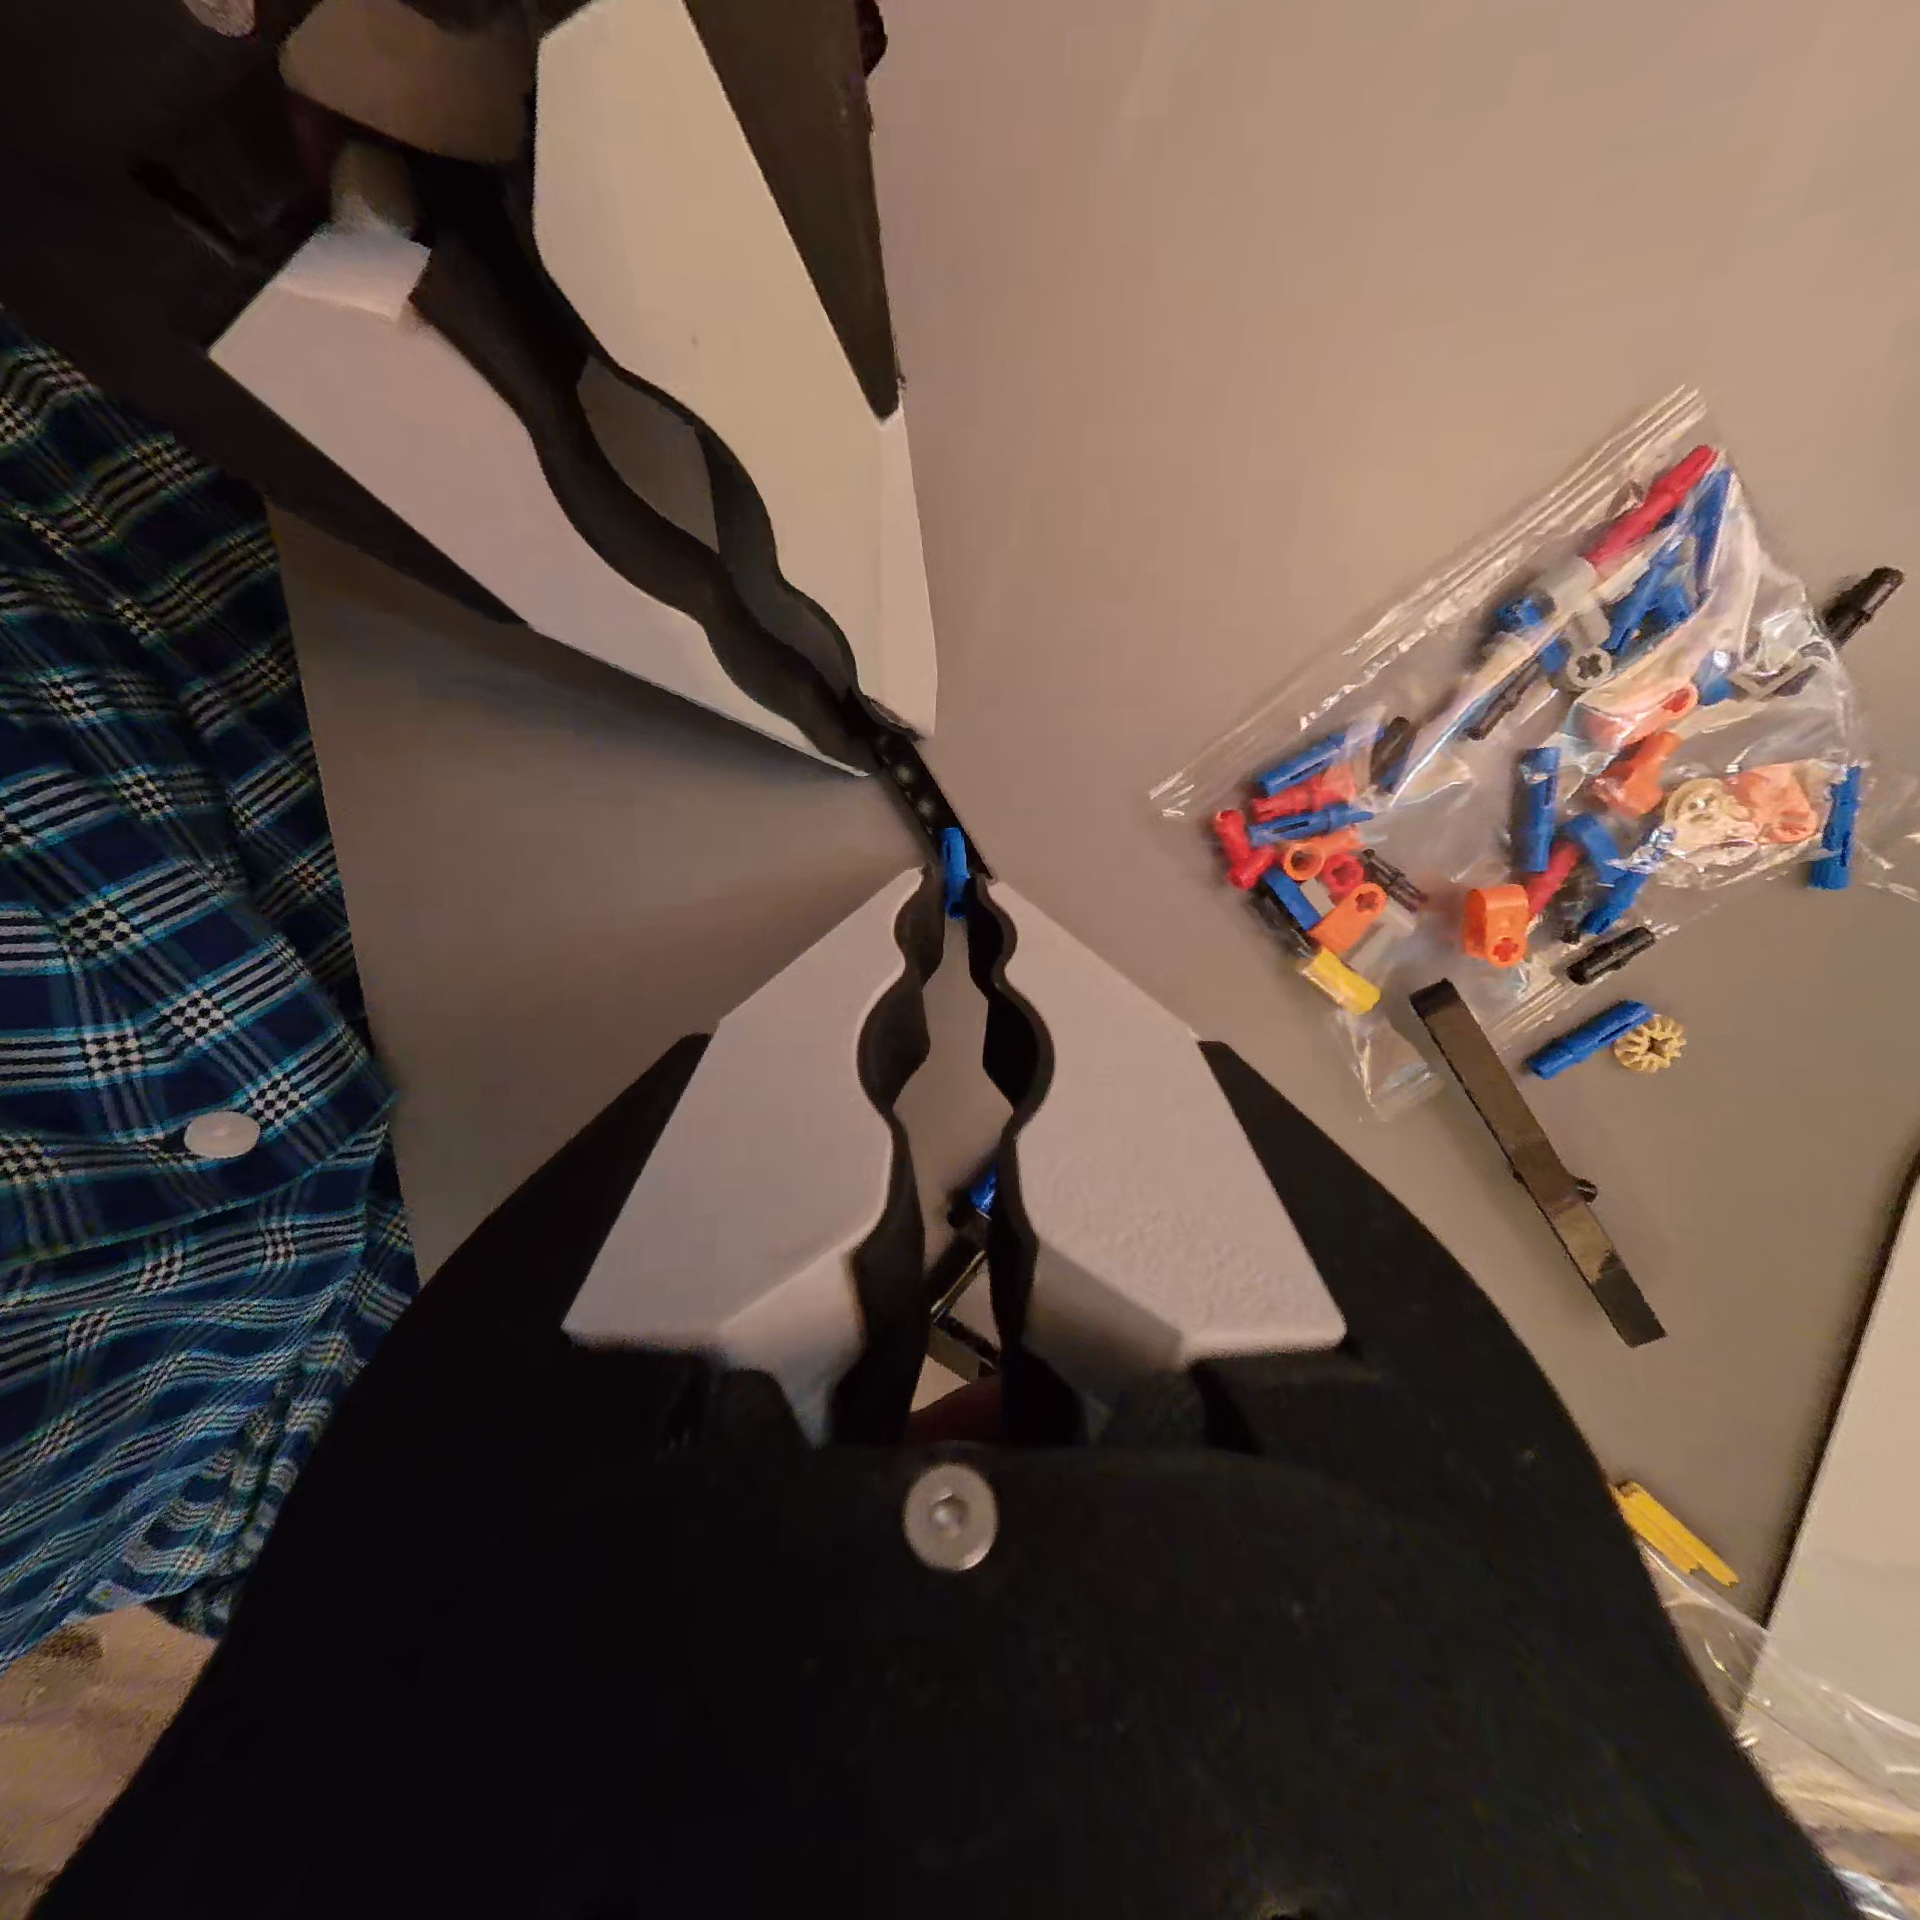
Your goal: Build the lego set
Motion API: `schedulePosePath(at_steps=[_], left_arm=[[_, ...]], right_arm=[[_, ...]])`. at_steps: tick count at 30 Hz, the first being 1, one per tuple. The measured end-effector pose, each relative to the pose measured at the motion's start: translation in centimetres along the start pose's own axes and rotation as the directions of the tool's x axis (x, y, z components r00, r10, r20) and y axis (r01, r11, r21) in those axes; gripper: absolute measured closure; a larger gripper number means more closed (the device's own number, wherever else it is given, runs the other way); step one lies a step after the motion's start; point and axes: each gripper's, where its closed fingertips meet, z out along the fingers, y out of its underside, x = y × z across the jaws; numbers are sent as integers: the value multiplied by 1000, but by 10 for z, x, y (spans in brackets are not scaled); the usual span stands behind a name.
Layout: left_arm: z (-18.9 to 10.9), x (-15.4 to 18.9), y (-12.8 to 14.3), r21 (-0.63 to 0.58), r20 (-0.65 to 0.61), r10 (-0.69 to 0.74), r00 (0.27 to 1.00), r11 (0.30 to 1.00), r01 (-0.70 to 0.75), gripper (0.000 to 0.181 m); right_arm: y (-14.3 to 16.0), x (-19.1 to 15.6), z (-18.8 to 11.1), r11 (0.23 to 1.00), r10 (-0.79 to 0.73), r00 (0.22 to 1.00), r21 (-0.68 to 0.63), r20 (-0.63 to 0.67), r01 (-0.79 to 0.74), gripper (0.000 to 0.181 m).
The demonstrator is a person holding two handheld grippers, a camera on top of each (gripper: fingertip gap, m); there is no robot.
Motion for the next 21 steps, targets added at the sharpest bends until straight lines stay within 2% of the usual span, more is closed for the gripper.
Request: schedulePosePath(at_steps=[15, 21], left_arm=[[0, 1, 1, -1, 13, 14, 1000, 1000, -14, 175], [0, 1, 1, -2, 16, 18, 1000, 1000, -18, 175]], right_arm=[[-10, 1, 2, 996, -3, 1000, -92, -13, 2, 180], [-5, 1, 1, 999, 19, 999, -50, -27, -21, 180]])
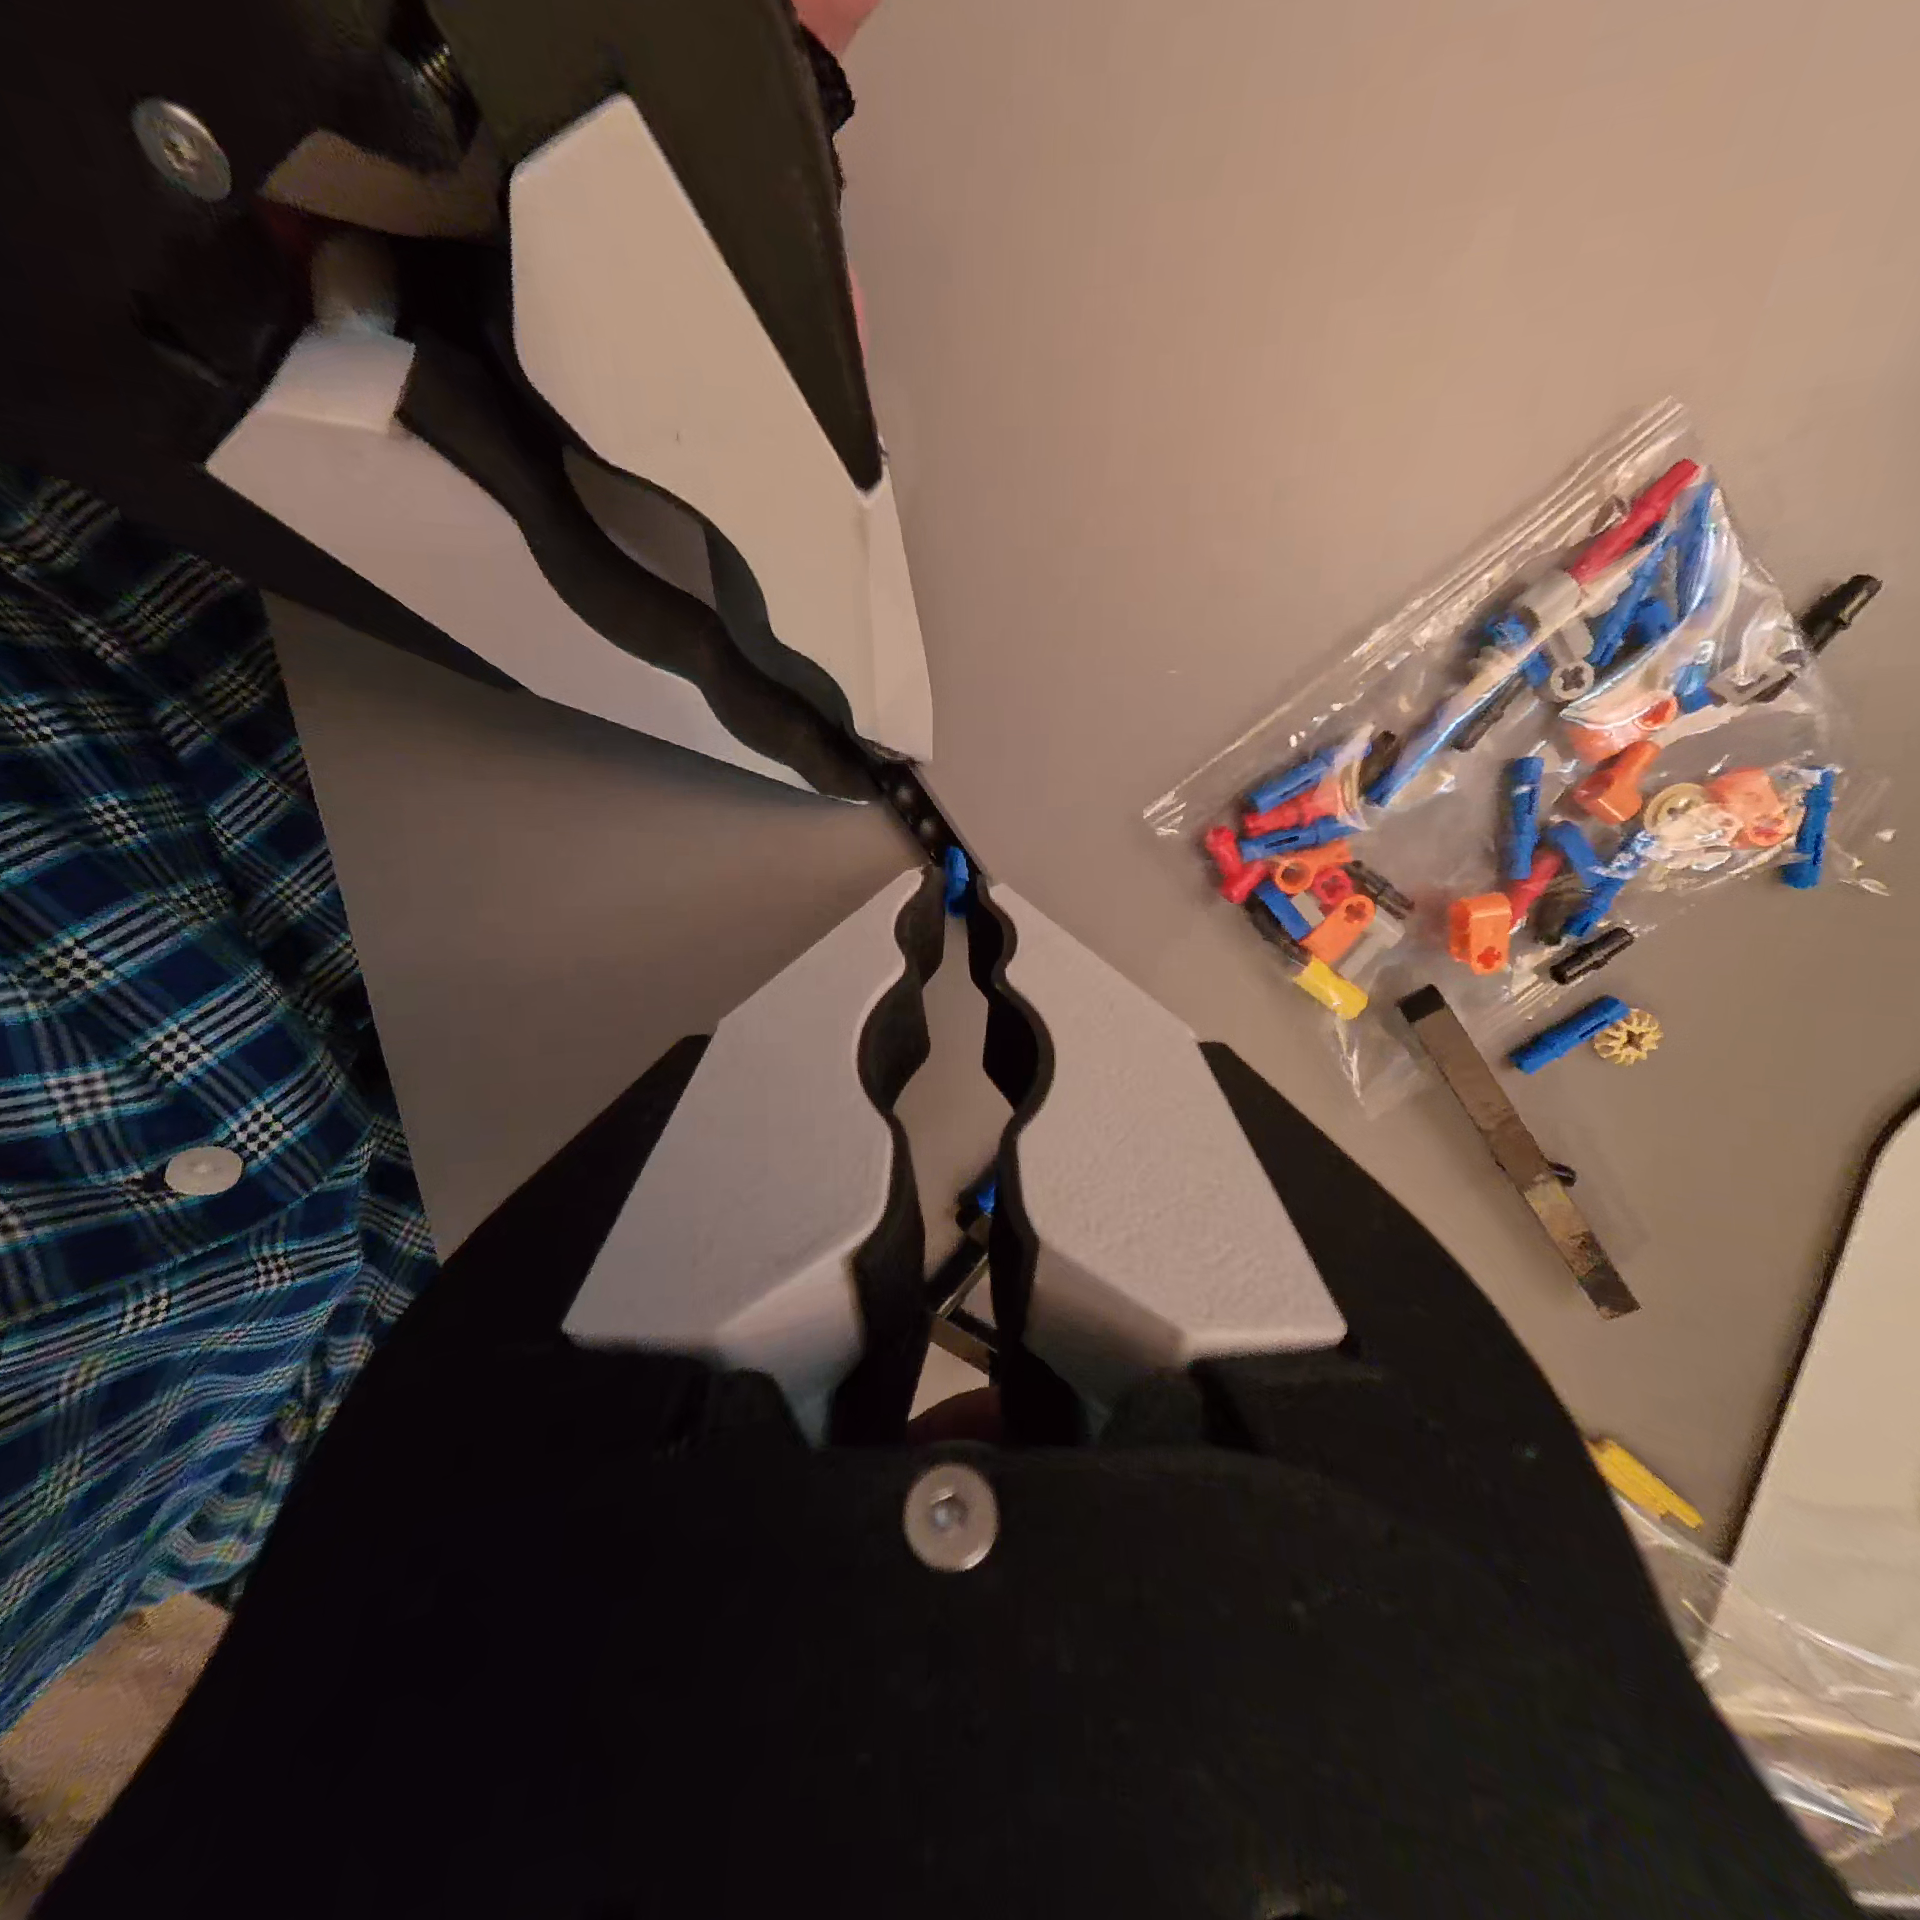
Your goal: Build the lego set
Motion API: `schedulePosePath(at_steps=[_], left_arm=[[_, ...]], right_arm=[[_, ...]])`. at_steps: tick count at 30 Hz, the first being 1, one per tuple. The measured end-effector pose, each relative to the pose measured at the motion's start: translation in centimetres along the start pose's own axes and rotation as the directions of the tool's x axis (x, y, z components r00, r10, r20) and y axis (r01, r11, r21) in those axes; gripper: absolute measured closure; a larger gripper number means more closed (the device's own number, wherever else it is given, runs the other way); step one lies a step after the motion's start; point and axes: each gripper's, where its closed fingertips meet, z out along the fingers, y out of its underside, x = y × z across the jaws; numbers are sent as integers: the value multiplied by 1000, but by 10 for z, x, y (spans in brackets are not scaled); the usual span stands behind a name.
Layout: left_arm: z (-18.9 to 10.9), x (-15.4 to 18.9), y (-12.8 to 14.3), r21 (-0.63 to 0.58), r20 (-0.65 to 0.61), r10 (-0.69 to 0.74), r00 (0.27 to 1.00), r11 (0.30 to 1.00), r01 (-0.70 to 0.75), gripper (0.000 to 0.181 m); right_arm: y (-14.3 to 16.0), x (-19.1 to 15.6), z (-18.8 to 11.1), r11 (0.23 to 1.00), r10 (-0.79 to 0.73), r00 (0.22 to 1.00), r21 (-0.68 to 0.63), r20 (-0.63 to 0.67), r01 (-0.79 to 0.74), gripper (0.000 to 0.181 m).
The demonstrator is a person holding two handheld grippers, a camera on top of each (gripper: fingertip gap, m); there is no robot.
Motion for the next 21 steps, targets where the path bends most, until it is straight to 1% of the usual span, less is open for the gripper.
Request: schedulePosePath(at_steps=[4, 21], left_arm=[[0, 0, 0, 0, 3, 3, 1000, 1000, -3, 175], [-1, 0, 1, -1, 10, 5, 1000, 1000, -5, 175]], right_arm=[[2, 0, 0, 1000, 1, 1000, 18, -22, -1, 180], [-1, 2, 2, 1000, -10, 1000, -5, -9, 10, 180]])
